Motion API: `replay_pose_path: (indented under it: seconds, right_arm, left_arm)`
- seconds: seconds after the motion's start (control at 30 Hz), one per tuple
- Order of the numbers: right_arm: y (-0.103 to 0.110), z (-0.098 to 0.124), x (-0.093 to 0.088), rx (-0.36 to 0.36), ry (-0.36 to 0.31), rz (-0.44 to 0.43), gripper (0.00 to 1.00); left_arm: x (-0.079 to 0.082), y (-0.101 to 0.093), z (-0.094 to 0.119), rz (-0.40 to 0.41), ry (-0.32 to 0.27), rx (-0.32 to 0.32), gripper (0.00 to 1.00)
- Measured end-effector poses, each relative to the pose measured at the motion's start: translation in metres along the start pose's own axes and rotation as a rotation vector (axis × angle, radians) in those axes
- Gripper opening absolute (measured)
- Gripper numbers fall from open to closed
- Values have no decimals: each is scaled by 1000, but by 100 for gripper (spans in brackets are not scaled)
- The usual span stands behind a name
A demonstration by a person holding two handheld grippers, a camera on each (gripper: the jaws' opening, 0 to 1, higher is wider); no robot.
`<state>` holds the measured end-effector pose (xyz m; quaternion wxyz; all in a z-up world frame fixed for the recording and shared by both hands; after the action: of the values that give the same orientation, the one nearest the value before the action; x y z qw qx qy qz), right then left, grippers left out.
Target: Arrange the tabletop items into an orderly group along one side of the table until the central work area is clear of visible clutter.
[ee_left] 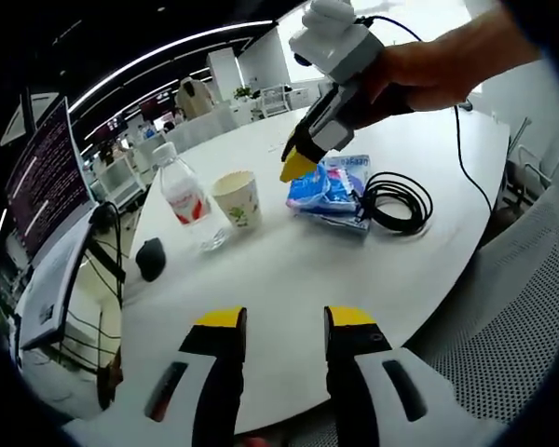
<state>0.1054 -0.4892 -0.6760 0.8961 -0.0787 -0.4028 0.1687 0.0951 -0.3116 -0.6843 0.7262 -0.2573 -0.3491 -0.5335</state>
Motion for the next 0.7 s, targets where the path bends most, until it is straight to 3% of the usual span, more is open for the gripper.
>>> replay_pose_path:
  seconds: [0.3,0.7]
  right_arm:
    - [5,17,-41,-23,37,-91,26]
    - [12,34,-76,-67,64,-207,27]
  left_arm:
    - [-1,-1,-1,0,7,-4,32]
    - [-4,-2,-1,-7,20,-9,32]
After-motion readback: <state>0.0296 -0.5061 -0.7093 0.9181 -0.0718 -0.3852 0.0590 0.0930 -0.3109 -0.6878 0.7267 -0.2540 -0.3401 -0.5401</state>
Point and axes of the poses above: the point that each gripper's makers call its tool centre point, and the gripper's own axes: z roughly backward along the fingers, y roughly to its left, x roughly out of its top, the point moved 1 cm from there along z, roughly backward along the fingers, and after that the axes turned 15 degrees about z, right-handed, at the moved point
